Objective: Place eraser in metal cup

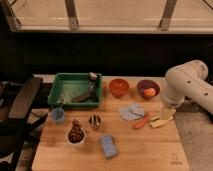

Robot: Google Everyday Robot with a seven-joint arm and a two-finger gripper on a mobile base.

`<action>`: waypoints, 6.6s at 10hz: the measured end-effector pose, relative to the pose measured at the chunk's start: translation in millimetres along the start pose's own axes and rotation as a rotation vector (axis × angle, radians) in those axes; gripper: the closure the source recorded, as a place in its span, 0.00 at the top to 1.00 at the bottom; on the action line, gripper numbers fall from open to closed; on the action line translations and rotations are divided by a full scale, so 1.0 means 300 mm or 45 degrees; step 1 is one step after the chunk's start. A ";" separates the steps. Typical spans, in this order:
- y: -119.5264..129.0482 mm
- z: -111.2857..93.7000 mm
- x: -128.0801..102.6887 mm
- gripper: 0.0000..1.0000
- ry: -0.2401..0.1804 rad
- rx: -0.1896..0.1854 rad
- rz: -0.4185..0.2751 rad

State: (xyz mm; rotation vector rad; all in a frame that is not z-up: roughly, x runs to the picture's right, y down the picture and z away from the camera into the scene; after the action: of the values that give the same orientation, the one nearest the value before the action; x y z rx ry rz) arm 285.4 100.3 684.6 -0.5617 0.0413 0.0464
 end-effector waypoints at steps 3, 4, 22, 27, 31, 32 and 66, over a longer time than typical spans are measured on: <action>0.000 0.000 0.000 0.65 0.000 0.000 0.000; 0.000 0.000 0.000 0.65 0.000 0.000 0.000; -0.064 -0.058 -0.195 0.65 0.007 0.107 -0.287; -0.039 -0.108 -0.607 0.65 -0.055 0.178 -0.639; -0.025 -0.120 -0.690 0.65 -0.079 0.184 -0.704; -0.025 -0.120 -0.689 0.65 -0.080 0.183 -0.702; -0.525 0.544 -1.437 0.65 -0.250 0.060 -1.228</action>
State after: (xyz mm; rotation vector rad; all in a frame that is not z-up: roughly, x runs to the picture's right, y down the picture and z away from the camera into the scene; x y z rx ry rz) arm -131.9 40.0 928.8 -0.4809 -0.4194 -0.8359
